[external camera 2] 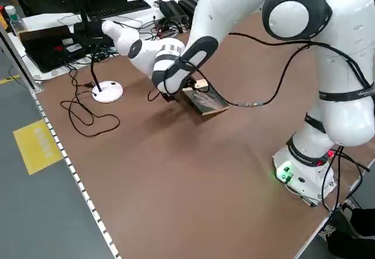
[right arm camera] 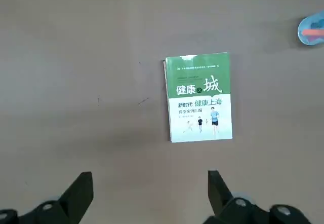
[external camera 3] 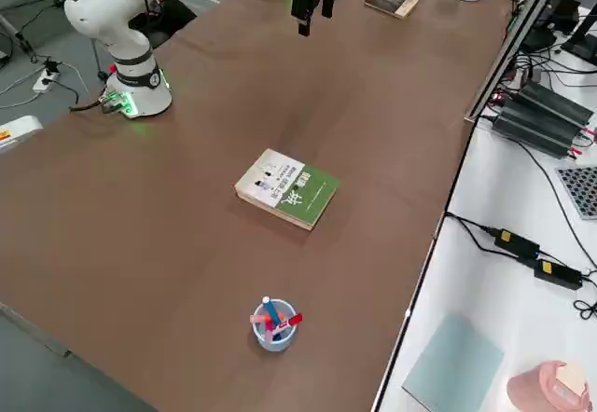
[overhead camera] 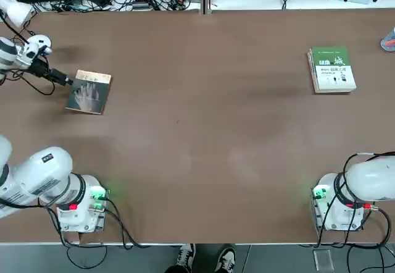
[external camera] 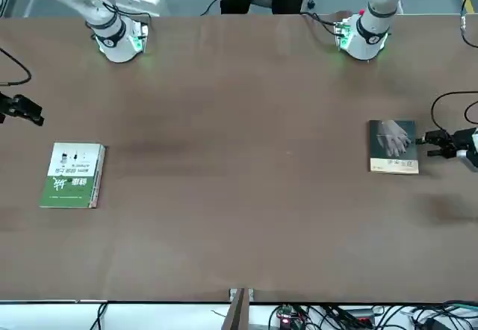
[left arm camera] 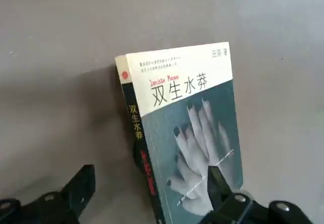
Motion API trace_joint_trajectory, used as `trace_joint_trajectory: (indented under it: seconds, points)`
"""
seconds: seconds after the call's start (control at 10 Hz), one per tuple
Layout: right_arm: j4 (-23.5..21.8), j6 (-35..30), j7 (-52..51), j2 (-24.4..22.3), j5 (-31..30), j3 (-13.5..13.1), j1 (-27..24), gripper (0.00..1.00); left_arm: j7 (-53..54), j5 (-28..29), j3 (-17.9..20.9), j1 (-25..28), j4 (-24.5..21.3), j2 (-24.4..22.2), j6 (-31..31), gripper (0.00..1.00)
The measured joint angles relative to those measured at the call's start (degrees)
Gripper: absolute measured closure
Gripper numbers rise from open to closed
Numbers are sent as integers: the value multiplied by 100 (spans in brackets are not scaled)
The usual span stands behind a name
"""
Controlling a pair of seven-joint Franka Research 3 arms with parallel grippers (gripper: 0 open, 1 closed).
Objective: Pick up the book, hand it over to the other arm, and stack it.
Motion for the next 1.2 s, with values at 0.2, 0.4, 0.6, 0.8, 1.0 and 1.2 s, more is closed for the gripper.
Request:
trace_joint_trajectory:
  seconds: [0.2, 0.4, 0.6, 0.8, 1.0, 1.2]
  points:
    - [-1, 0, 0, 0, 1, 1, 0, 0, 126, -72, -2, -1, 103, 185, -37, 3]
    - [-2, 0, 0, 0, 1, 1, 0, 0, 236, -167, -6, -6, 164, 308, -41, 3]
    - [-2, 0, 0, 0, 1, 1, 0, 0, 253, -201, -11, -17, 186, 335, -45, 3]
    - [-2, 0, 0, 0, 1, 1, 0, 0, 255, -226, -21, -26, 197, 336, -57, 4]
    - [-2, 0, 0, 0, 1, 1, 0, 0, 255, -240, -55, -25, 207, 344, -61, 5]
    - [-3, 0, 0, 0, 1, 1, 0, 0, 255, -242, -98, -26, 235, 365, -62, 7]
